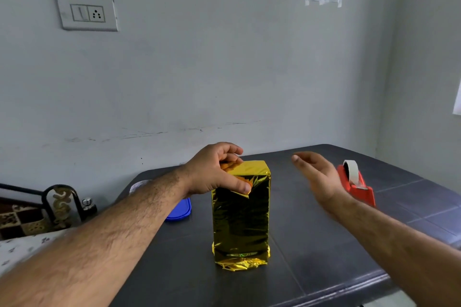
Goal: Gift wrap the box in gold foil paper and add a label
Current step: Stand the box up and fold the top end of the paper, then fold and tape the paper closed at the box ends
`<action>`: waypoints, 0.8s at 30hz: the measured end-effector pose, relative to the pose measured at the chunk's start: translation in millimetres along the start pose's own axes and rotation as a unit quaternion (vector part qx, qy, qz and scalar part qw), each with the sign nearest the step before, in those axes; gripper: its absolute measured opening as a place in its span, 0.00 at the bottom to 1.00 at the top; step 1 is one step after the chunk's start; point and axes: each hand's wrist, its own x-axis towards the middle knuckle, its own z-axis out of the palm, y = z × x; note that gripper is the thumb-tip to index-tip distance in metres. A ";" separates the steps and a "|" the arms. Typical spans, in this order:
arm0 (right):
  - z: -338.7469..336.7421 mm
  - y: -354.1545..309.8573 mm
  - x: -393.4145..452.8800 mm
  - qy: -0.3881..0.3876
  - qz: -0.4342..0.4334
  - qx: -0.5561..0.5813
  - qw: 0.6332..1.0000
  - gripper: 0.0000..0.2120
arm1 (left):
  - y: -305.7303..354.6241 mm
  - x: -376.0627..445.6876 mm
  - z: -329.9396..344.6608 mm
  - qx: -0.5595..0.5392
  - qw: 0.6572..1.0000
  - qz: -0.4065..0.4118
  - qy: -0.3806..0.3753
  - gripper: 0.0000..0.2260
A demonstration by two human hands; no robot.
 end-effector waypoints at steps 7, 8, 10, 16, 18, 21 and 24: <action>-101.7 59.8 19.2 0.283 0.118 -0.305 0.902 0.25 | -3.5 -3.7 9.7 -0.016 1.000 0.008 0.018 0.39; -111.1 65.7 19.4 0.281 0.159 -0.309 0.895 0.25 | -4.2 -3.9 10.2 -0.015 1.000 0.009 0.019 0.39; -124.0 72.9 26.7 0.275 0.241 -0.243 0.899 0.22 | -5.3 -3.0 9.7 -0.017 1.000 0.008 0.023 0.39; -130.6 73.5 46.5 0.269 0.374 -0.007 0.888 0.04 | -11.9 -2.3 7.5 -0.037 0.999 0.009 0.038 0.39; -131.4 70.9 51.0 0.260 0.382 -0.038 0.886 0.06 | -12.2 -1.8 9.5 -0.040 0.998 0.011 0.037 0.39; -128.9 72.6 57.6 0.248 0.393 -0.031 0.885 0.10 | -11.7 -1.0 11.0 -0.043 0.998 0.014 0.034 0.39; -130.9 85.5 71.3 0.262 0.400 -0.024 0.878 0.21 | -11.2 -0.8 11.1 -0.044 0.998 0.014 0.033 0.41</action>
